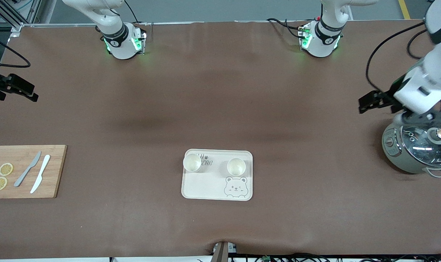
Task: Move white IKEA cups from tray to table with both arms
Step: 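Move the left gripper from rest toward the white tray, then reach the left gripper to one cup while the right gripper reaches the other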
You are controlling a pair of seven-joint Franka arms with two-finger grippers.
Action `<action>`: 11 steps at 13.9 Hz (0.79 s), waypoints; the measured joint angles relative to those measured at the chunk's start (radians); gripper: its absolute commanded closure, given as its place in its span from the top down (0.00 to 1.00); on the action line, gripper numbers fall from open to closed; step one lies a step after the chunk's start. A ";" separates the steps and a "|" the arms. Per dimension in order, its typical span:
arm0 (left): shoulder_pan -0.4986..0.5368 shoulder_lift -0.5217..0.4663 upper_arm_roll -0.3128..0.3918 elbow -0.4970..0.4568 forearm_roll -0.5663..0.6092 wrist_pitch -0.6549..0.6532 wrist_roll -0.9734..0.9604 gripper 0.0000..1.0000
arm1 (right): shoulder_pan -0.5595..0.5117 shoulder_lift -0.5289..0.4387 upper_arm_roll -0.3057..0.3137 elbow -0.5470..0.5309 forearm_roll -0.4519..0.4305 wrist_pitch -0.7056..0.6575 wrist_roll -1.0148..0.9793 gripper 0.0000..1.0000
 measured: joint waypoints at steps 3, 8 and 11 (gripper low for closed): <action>-0.098 0.117 -0.022 0.004 -0.002 0.099 -0.185 1.00 | 0.000 0.000 0.001 0.000 0.000 0.006 0.000 1.00; -0.225 0.306 -0.027 0.010 -0.002 0.357 -0.466 1.00 | 0.013 0.022 0.008 0.001 0.000 0.079 -0.001 1.00; -0.274 0.395 -0.026 0.018 -0.002 0.488 -0.523 1.00 | 0.024 0.094 0.008 -0.003 0.001 0.082 -0.001 1.00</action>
